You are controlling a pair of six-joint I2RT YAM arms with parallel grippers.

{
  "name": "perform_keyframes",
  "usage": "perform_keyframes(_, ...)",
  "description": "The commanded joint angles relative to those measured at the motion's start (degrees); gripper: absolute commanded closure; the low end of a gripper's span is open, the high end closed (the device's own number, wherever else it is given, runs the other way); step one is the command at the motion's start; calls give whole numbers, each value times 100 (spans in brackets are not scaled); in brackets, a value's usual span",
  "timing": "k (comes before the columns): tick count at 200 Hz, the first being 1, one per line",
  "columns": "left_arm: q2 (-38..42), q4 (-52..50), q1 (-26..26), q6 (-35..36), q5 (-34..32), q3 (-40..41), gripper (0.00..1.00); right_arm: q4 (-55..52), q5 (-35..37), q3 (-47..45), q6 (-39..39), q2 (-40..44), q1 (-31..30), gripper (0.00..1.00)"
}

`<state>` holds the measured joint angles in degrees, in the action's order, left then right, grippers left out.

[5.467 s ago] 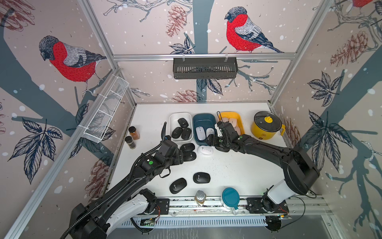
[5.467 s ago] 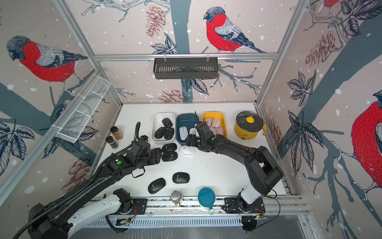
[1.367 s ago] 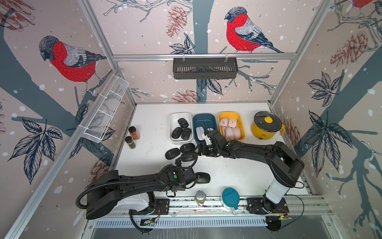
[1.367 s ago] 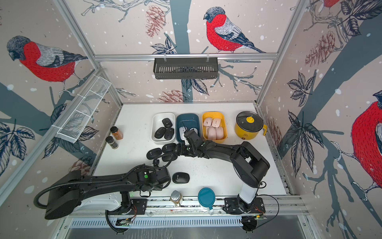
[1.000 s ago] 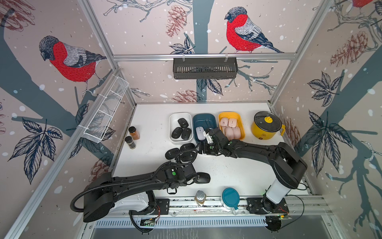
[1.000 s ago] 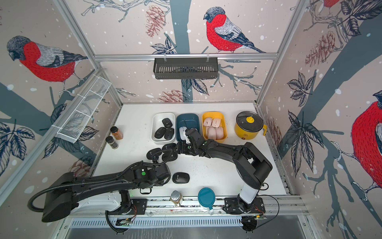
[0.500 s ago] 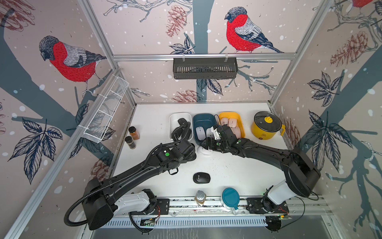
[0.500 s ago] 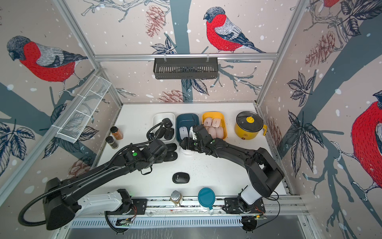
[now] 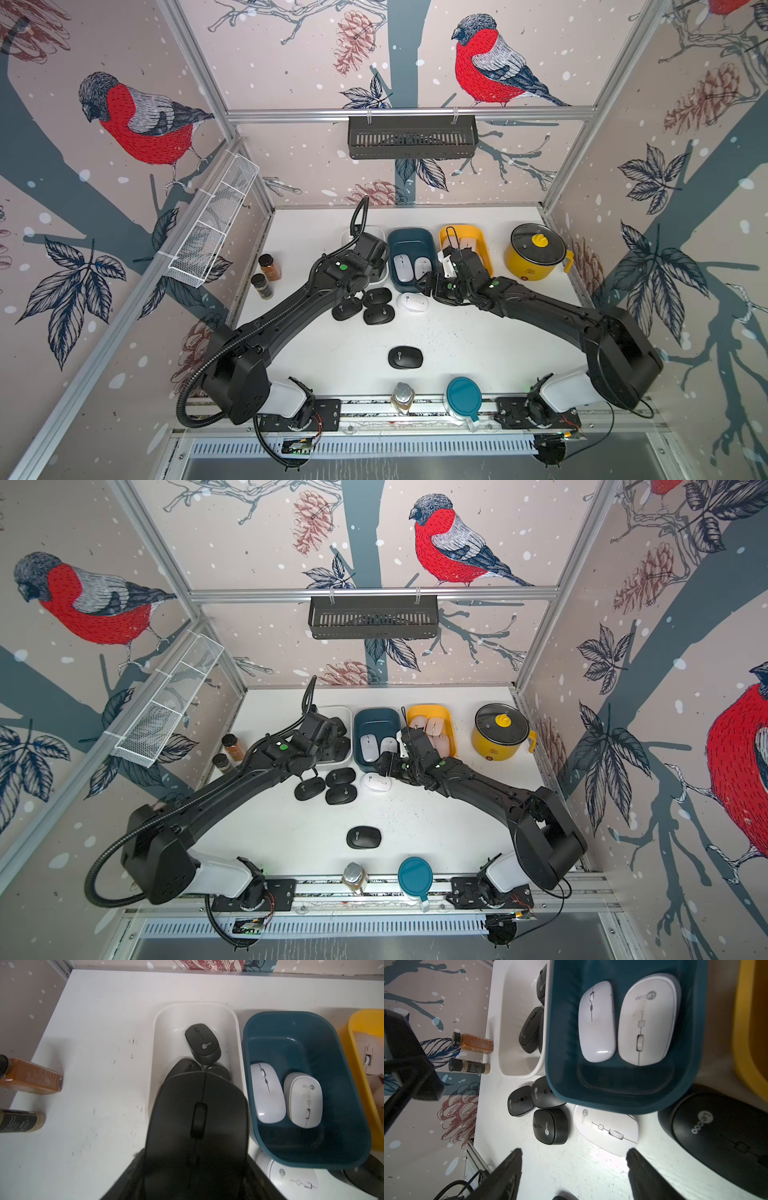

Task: Place the mice by color into the storage box
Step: Place the mouse in the storage box.

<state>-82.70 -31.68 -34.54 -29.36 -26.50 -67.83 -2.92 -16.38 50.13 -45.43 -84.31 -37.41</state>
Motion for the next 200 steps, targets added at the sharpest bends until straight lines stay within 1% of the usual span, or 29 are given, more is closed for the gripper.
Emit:
perform_keyframes(1, -257, 533, 151, 343, 122, -211, 48, -69, 98, -13, 128, 80, 48, 20)
perform_keyframes(34, -796, 795, 473, 442, 362, -450, 49, -105, 144, 14, 218, 35, 142, 20)
perform_keyframes(55, -1108, 844, 567, 521, 316, -643, 49, -130, 162, 16, 247, -10, 192, 20)
perform_keyframes(109, -1826, 1102, 942, 488, 405, -779, 50, -147, 32, 178, 277, -275, 291, 20)
perform_keyframes(158, -2420, 1243, 1164, 485, 484, -1105, 50, -209, -31, 390, 341, -544, 392, 20)
perform_keyframes(200, -2859, 1233, 1257, 462, 499, -1394, 50, -200, -82, 436, 315, -657, 488, 20)
